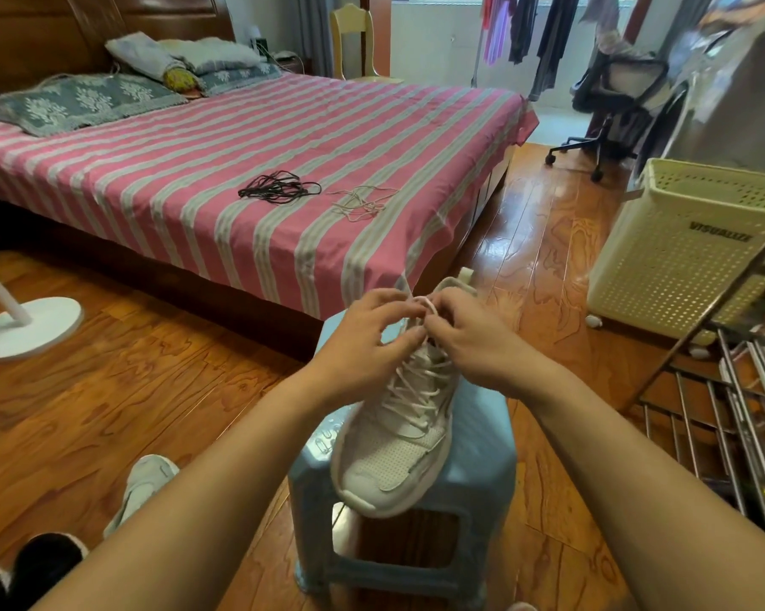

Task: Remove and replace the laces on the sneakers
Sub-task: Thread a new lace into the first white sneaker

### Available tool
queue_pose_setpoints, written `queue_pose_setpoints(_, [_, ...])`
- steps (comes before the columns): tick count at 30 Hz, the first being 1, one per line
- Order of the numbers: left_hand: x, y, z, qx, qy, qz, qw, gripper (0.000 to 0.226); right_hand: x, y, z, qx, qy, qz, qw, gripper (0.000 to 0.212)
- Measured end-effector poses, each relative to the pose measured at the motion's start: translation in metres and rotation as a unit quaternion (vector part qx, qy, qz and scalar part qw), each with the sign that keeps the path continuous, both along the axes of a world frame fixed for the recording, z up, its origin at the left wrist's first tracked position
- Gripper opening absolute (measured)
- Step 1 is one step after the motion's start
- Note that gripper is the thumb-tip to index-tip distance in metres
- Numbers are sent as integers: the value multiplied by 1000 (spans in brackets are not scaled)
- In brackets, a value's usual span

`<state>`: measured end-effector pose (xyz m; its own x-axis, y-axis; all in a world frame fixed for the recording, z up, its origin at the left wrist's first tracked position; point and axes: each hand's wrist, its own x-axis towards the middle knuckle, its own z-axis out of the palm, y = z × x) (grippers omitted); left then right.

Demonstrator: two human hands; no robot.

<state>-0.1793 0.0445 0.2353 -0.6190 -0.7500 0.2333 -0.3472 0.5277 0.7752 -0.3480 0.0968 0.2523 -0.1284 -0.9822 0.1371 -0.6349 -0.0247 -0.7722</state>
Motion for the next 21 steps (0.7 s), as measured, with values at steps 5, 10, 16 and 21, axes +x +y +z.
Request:
queue_pose_setpoints(5, [9, -10, 9, -30, -81, 23, 996, 10, -3, -1, 12, -16, -332, -92, 939, 11])
queue_pose_setpoints(10, [12, -10, 12, -80, -98, 23, 992, 8, -5, 1, 14, 6, -362, -65, 930, 24])
queue_pose_setpoints(16, [19, -7, 28, 30, 119, 141, 982, 9, 8, 12, 1, 56, 68, 44, 995, 67])
queue_pose_setpoints(21, [56, -28, 51, 147, 397, 267, 866, 13, 11, 14, 3, 62, 97, 57, 992, 77])
